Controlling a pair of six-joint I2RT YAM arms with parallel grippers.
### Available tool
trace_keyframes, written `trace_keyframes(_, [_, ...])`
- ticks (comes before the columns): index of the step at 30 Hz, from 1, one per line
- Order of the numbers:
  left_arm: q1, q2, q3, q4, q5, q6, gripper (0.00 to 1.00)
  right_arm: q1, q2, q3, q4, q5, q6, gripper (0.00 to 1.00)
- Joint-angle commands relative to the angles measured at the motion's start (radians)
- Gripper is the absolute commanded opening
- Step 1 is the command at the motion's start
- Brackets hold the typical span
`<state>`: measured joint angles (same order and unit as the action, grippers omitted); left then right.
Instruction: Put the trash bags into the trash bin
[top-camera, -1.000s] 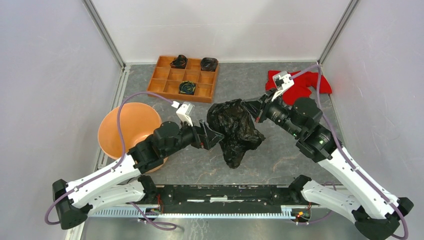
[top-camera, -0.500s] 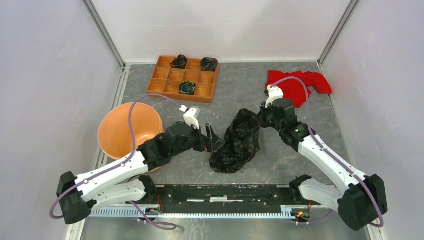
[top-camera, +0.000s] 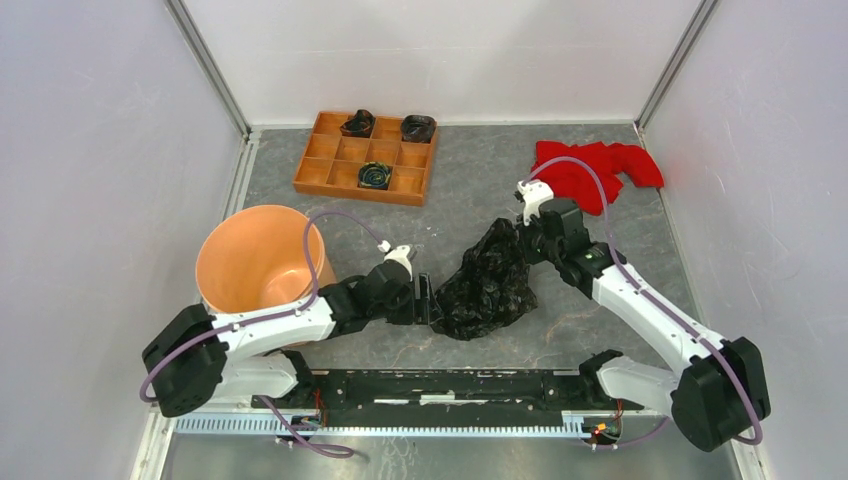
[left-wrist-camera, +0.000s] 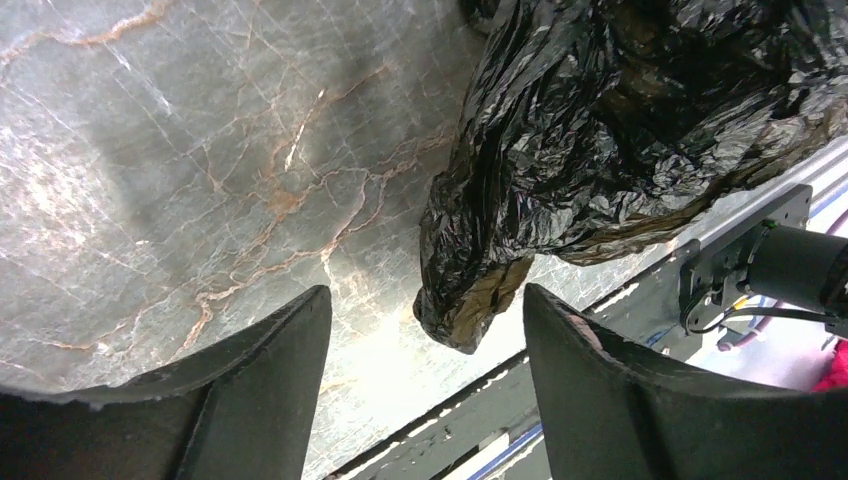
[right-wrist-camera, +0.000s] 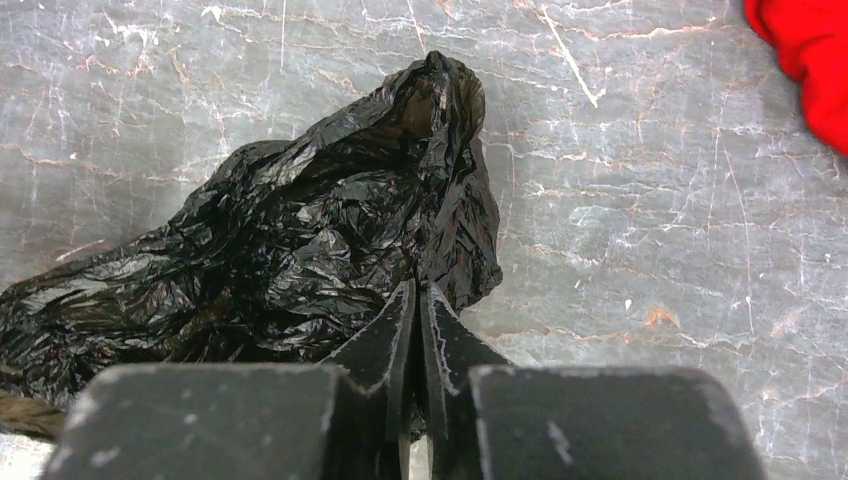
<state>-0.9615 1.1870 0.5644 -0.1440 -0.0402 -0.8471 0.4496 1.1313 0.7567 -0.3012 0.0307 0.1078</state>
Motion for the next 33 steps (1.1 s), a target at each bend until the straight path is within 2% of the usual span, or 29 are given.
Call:
trace_keyframes(1, [0.000,0.012,-0.009,0.110,0.016,-0.070,0.72,-0.004,-0.060,-0.024,-0.013,0.004,-0.027,0.13])
trace_keyframes(5, [0.000,0.024,-0.035,0.163,0.017,-0.077,0.56,-0.006,-0.090,-0.048,-0.033,0.048,-0.020,0.36])
trace_keyframes(6, [0.000,0.032,-0.028,0.164,0.019,-0.068,0.53,-0.011,-0.097,-0.057,-0.035,0.059,-0.010,0.44])
trace_keyframes(11, [0.000,0.051,-0.020,0.155,-0.003,-0.047,0.39,-0.084,-0.147,-0.129,0.008,-0.061,0.025,0.74])
trace_keyframes(12, [0.000,0.049,-0.018,0.149,-0.017,-0.050,0.34,-0.099,-0.151,-0.137,0.007,-0.063,0.025,0.78])
trace_keyframes(15, [0.000,0.031,-0.008,0.124,-0.035,-0.032,0.22,-0.135,-0.137,-0.155,-0.004,-0.042,0.021,0.82])
trace_keyframes(16, [0.000,0.019,-0.010,0.122,-0.043,-0.028,0.19,-0.136,-0.133,-0.154,-0.018,0.000,0.023,0.81])
trace_keyframes(18, [0.000,-0.011,-0.018,0.115,-0.067,-0.024,0.18,-0.134,-0.140,-0.114,-0.100,0.078,0.006,0.79])
trace_keyframes(22, [0.000,-0.032,-0.034,0.139,-0.035,-0.021,0.13,-0.053,-0.264,-0.012,-0.189,0.067,-0.011,0.83])
trace_keyframes(24, [0.000,-0.026,-0.038,0.177,-0.019,-0.019,0.10,0.030,-0.283,0.014,-0.199,0.004,-0.007,0.89])
trace_keyframes(27, [0.000,-0.021,-0.036,0.195,-0.002,-0.023,0.07,0.111,-0.221,-0.052,-0.130,-0.248,0.022,0.90])
trace_keyframes(28, [0.000,-0.021,-0.033,0.197,0.003,-0.024,0.07,0.128,-0.200,-0.079,-0.097,-0.284,0.040,0.91])
trace_keyframes(29, [0.000,-0.021,-0.030,0.200,0.009,-0.024,0.06,0.149,-0.181,-0.095,-0.077,-0.270,0.054,0.96])
trace_keyframes(33, [0.000,-0.032,-0.020,0.192,0.017,-0.011,0.06,0.172,-0.159,-0.132,-0.039,-0.103,0.059,0.98])
